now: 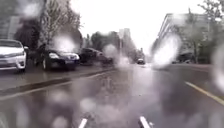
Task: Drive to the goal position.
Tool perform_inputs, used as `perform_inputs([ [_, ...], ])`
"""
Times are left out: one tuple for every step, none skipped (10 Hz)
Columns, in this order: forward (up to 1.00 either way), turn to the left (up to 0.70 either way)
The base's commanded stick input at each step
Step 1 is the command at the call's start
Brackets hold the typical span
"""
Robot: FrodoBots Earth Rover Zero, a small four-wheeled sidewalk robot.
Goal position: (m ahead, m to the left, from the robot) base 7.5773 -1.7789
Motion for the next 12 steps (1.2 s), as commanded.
perform_inputs([
  [0.7, -0.14],
  [0.7, -0.14],
  [0.7, -0.14],
  [0.7, -0.14],
  [0.7, -0.14],
  [0.7, -0.14],
  [0.7, -0.14],
  [0.7, -0.14],
  [0.7, -0.14],
  [0.7, -0.03],
  [0.7, 0.0],
  [0.7, 0.0],
])
